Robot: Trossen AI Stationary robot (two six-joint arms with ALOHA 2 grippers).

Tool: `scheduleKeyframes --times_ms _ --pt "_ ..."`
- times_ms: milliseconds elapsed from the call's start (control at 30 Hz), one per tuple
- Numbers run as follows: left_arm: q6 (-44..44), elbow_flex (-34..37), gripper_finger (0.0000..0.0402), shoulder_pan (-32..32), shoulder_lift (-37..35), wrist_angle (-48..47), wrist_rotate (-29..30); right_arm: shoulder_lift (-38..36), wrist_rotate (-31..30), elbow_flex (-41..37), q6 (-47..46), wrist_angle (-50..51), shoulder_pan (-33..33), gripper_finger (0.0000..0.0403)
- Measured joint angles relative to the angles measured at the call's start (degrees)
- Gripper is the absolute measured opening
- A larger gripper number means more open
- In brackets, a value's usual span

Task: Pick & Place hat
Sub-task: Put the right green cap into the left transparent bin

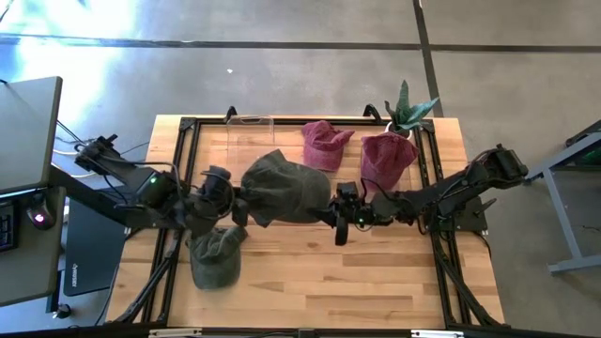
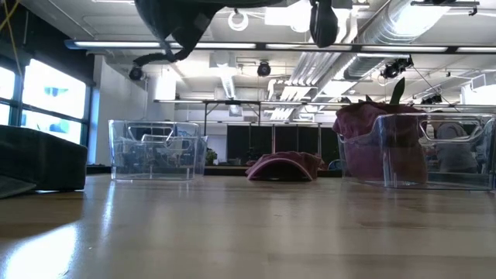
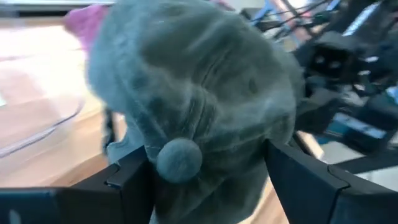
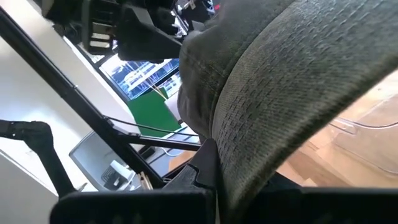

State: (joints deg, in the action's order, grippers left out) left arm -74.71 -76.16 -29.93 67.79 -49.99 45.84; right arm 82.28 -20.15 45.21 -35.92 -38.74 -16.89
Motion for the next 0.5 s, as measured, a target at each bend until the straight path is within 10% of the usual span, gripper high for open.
scheduleKeyframes --times_ms 500 --pt "22.94 -0.02 0.0102 -0.04 -1.4 24.93 -9.87 0.0 0.77 0.16 0.4 1.21 -1.61 0.0008"
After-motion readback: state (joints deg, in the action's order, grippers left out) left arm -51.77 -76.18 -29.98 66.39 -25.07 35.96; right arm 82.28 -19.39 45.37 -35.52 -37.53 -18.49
